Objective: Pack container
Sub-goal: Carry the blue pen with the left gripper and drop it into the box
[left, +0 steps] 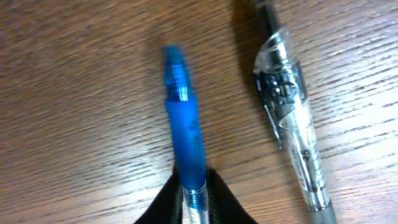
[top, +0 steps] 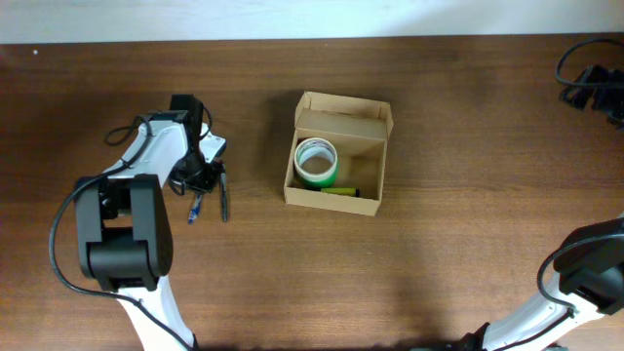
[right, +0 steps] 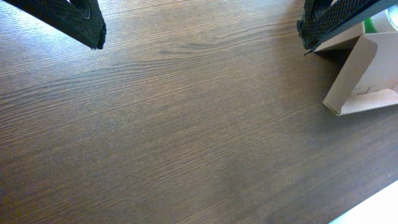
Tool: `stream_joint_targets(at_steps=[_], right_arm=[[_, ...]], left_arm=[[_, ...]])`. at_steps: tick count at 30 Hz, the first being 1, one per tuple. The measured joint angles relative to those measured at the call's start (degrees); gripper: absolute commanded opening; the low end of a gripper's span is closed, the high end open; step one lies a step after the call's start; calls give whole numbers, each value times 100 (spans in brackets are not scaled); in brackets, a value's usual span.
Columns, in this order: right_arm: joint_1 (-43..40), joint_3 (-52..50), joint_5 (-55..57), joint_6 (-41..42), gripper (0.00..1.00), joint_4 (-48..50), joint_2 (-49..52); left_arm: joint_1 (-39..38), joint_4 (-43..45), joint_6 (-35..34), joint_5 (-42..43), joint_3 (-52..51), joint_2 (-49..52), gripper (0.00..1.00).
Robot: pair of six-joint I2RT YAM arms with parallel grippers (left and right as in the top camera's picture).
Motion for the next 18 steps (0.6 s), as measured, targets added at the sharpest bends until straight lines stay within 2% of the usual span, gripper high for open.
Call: stream_joint_targets(at_steps=[2, 4, 10, 14, 18], right_arm=[[0, 0, 0, -4, 99, 0, 0], [0, 0, 0, -2, 99, 0, 0], [0, 0, 0, -2, 99, 0, 0], [0, 0, 0, -2, 99, 2, 0], [0, 0, -4, 0, 99, -2, 0]], left_arm=[[17, -11, 0, 35, 9, 4, 14], [44, -15, 0, 90, 13, 4, 2], [136, -85, -17, 236, 66, 17, 2], [138, -623, -15, 262, 415, 192, 2], [120, -1633, 94, 271, 1867, 382, 2]])
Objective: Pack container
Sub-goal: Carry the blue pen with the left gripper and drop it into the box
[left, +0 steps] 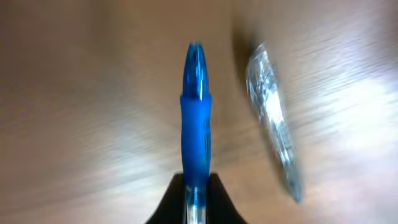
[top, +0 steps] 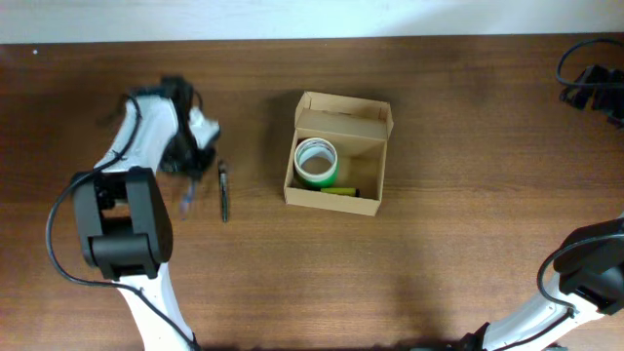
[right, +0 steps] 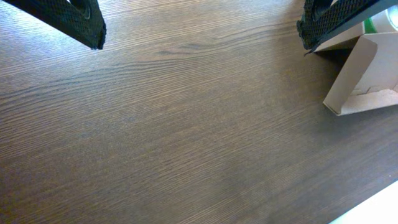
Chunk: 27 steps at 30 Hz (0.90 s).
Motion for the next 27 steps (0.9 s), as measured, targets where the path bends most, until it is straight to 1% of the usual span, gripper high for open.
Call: stream_joint_targets(at_steps=[2, 4, 6, 9, 11, 14, 16, 20, 22, 27], right_arm=[[0, 0, 2, 2, 99, 0, 0], [0, 0, 2, -2, 99, -9, 0], [0, 0, 2, 0, 99, 0, 0], [0, 0, 4, 0, 99, 0, 0], [0, 0, 2, -2, 99, 0, 0], [0, 0, 2, -2, 99, 0, 0], [-2, 0, 2, 0, 99, 2, 0], [0, 0, 2, 0, 99, 0, 0], [0, 0, 2, 2, 99, 0, 0], [0, 0, 2, -2, 99, 2, 0]], left_arm=[[-44, -323, 120, 55, 1128, 2, 2], [-168, -734, 505, 205, 2393, -24, 2], [-442, -1106, 1051, 339, 3624, -57, 2], [-1054, -1440, 1790, 450, 4739, -186, 1], [-1558, -1528, 2194, 516, 5077, -310, 2], [-2361, -1845, 2793, 636, 5189, -402, 2], [-2774, -2004, 3136, 664, 5047, -367, 2], [-3254, -2181, 3711, 662, 4424, -232, 2], [-3392, -2109, 3915, 658, 3963, -149, 2], [-3593, -1410, 4157, 654, 2774, -59, 2]])
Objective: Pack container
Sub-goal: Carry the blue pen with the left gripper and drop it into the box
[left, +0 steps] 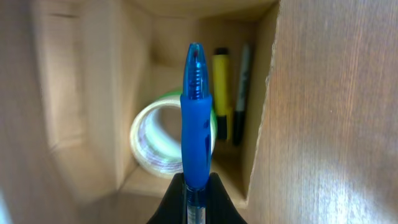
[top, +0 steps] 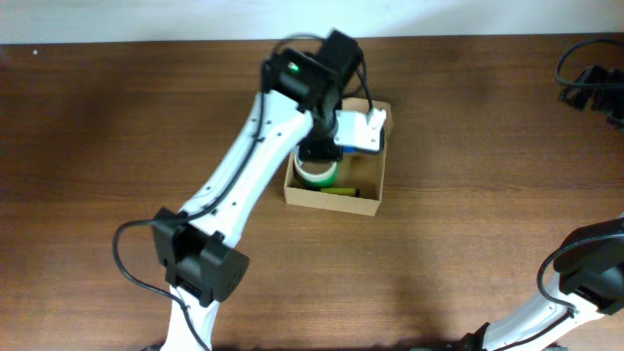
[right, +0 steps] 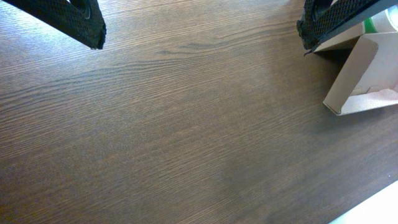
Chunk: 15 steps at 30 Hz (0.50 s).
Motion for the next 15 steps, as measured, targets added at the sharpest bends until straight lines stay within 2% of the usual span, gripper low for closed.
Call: stream_joint_targets(at_steps=[5, 15], right_arm=[[0, 0, 0, 2, 99, -2, 0], [0, 0, 0, 4, 99, 0, 0]], left_arm=[[-201, 581, 59, 2, -837, 11, 2], [-334, 815, 105, 94, -1622, 42, 1]])
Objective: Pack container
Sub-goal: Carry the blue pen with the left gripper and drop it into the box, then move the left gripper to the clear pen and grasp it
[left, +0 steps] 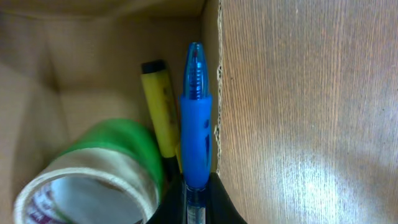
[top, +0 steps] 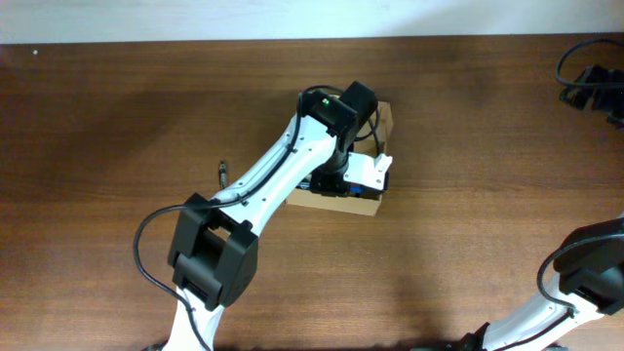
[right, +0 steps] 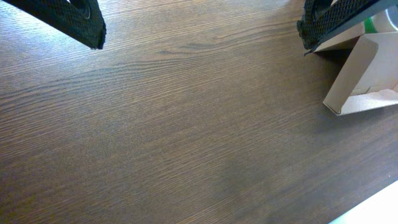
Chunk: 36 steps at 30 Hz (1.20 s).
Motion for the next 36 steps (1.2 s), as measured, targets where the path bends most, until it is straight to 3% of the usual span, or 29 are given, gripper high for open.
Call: stream_joint_targets(at_steps=[8, 12, 16, 23, 29, 33, 36], right_arm=[[0, 0, 0, -4, 99, -2, 0], [0, 0, 0, -2, 99, -2, 0], [0, 0, 0, -2, 99, -2, 0], [0, 0, 0, -4, 99, -2, 0], [0, 0, 0, 0, 99, -2, 0], [0, 0, 0, 0, 99, -2, 0], [0, 0, 0, -2, 99, -2, 0]], left_arm=[[-11, 52, 0, 17, -44, 223, 2], [-26, 109, 26, 15, -55, 243, 28], [-28, 74, -85, -190, -55, 245, 33], [-37, 168, -946, -1067, 120, 48, 50], [162, 573, -1823, -1493, 186, -1357, 54], [885, 599, -2664, -1554, 339, -2205, 53], [2098, 271, -3908, -1624, 404, -2522, 53]])
